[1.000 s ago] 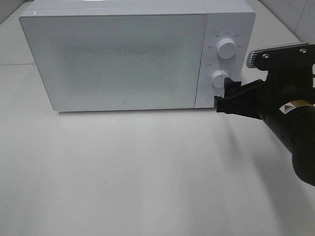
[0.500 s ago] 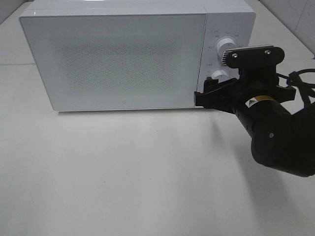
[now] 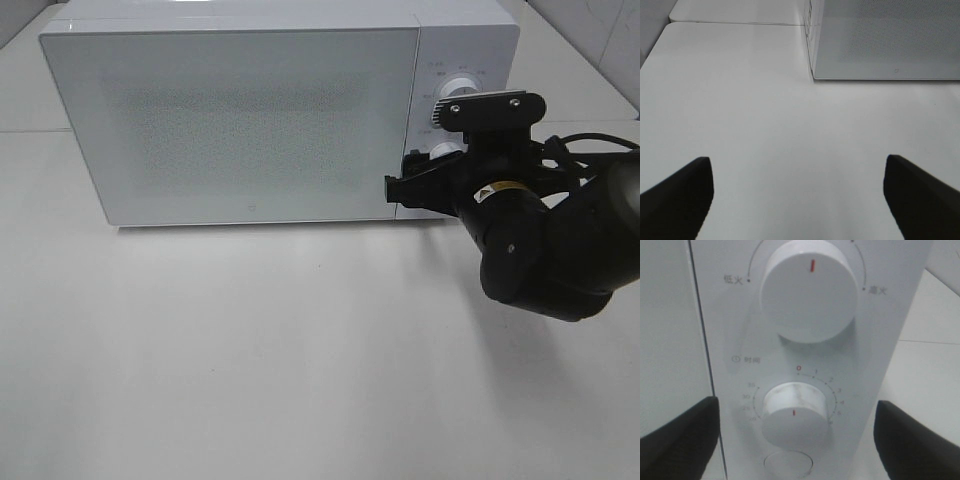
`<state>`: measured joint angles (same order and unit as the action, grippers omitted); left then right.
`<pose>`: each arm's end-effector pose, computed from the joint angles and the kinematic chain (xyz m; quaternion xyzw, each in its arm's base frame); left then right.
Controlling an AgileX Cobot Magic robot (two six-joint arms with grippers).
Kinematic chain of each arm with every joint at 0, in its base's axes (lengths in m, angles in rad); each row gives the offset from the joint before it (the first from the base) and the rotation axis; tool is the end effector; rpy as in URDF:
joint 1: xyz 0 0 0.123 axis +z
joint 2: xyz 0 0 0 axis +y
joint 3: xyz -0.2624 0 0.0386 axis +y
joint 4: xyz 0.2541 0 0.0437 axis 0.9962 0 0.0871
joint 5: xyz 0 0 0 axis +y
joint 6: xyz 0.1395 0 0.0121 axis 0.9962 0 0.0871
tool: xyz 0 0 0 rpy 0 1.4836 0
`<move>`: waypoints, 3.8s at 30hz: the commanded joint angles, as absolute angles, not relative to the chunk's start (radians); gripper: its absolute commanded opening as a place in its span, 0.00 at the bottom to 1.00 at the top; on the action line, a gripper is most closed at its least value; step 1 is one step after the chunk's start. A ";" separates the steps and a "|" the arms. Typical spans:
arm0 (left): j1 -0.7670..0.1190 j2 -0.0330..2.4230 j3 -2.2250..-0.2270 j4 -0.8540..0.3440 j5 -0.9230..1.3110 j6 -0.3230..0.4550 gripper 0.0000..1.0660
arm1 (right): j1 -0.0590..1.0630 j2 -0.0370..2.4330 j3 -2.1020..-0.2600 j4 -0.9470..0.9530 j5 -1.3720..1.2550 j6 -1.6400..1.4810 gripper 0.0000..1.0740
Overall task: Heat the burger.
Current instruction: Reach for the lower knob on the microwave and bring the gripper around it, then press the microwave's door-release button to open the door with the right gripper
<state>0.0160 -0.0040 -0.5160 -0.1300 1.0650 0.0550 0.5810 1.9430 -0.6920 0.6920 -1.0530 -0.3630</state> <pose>0.0615 -0.0149 0.2636 0.0198 0.8471 -0.0461 0.5291 0.3487 0.1361 0.0993 -0.0323 0.7706 -0.0388 0.6353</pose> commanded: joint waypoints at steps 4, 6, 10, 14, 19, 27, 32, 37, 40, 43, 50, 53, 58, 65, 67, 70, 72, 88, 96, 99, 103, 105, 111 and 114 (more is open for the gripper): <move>0.017 -0.018 -0.514 -0.129 1.068 0.053 0.79 | 0.555 1.978 -0.747 0.639 -1.033 -0.341 0.71; 0.017 -0.018 -0.514 -0.129 1.068 0.053 0.79 | 0.555 1.978 -0.751 0.640 -1.033 -0.338 0.71; 0.017 -0.018 -0.514 -0.129 1.068 0.053 0.79 | 0.531 1.988 -0.766 0.618 -1.029 -0.318 0.71; 0.017 -0.018 -0.514 -0.129 1.068 0.053 0.79 | 0.526 1.988 -0.766 0.609 -1.030 -0.318 0.71; 0.017 -0.018 -0.514 -0.129 1.068 0.053 0.79 | 0.526 1.988 -0.766 0.602 -1.032 -0.317 0.66; 0.017 -0.018 -0.514 -0.129 1.068 0.053 0.79 | 0.526 1.988 -0.766 0.572 -1.032 -0.317 0.35; 0.017 -0.018 -0.514 -0.129 1.068 0.053 0.79 | 0.526 1.988 -0.766 0.562 -1.032 -0.317 0.09; 0.017 -0.018 -0.514 -0.129 1.068 0.053 0.79 | 0.526 1.988 -0.766 0.561 -1.040 -0.309 0.00; 0.017 -0.018 -0.514 -0.129 1.068 0.053 0.79 | 0.526 1.988 -0.766 0.561 -1.040 -0.266 0.00; 0.017 -0.018 -0.514 -0.129 1.068 0.053 0.79 | 0.526 1.988 -0.766 0.561 -1.040 -0.144 0.00; 0.017 -0.018 -0.514 -0.129 1.068 0.053 0.79 | 0.526 1.988 -0.766 0.475 -1.047 0.489 0.00; 0.017 -0.018 -0.514 -0.129 1.068 0.053 0.79 | 0.526 1.988 -0.766 0.432 -1.079 0.754 0.01; 0.017 -0.018 -0.514 -0.129 1.068 0.053 0.79 | 0.526 1.988 -0.766 0.411 -1.179 1.211 0.01; 0.017 -0.018 -0.514 -0.129 1.068 0.053 0.79 | 0.526 1.988 -0.766 0.411 -1.264 1.366 0.01; 0.017 -0.018 -0.514 -0.129 1.068 0.053 0.79 | 0.526 1.988 -0.766 0.411 -1.271 1.365 0.01; 0.017 -0.018 -0.514 -0.129 1.068 0.053 0.79 | 0.526 1.988 -0.766 0.411 -1.271 1.364 0.01; 0.017 -0.018 -0.514 -0.129 1.068 0.053 0.79 | 0.526 1.988 -0.766 0.411 -1.271 1.361 0.02; 0.017 -0.018 -0.514 -0.129 1.068 0.053 0.79 | 0.526 1.988 -0.765 0.422 -1.294 1.319 0.10; 0.017 -0.018 -0.514 -0.129 1.068 0.053 0.79 | 0.526 1.988 -0.764 0.462 -1.296 1.296 0.31; 0.017 -0.018 -0.514 -0.129 1.068 0.053 0.79 | 0.526 1.988 -0.764 0.467 -1.304 1.288 0.38; 0.017 -0.018 -0.514 -0.129 1.068 0.053 0.79 | 0.526 1.988 -0.759 0.467 -1.337 1.261 0.42; 0.017 -0.018 -0.514 -0.129 1.068 0.053 0.79 | 0.526 1.988 -0.743 0.484 -1.394 1.231 0.46; 0.017 -0.018 -0.514 -0.129 1.068 0.053 0.79 | 0.526 1.988 -0.716 0.488 -1.432 1.187 0.58; 0.017 -0.018 -0.514 -0.129 1.068 0.053 0.79 | 0.526 1.988 -0.695 0.481 -1.432 1.187 0.64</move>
<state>0.0160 -0.0040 -0.5160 -0.1300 1.0660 0.0550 0.5270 2.0020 -0.6850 0.5090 -1.1540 1.2060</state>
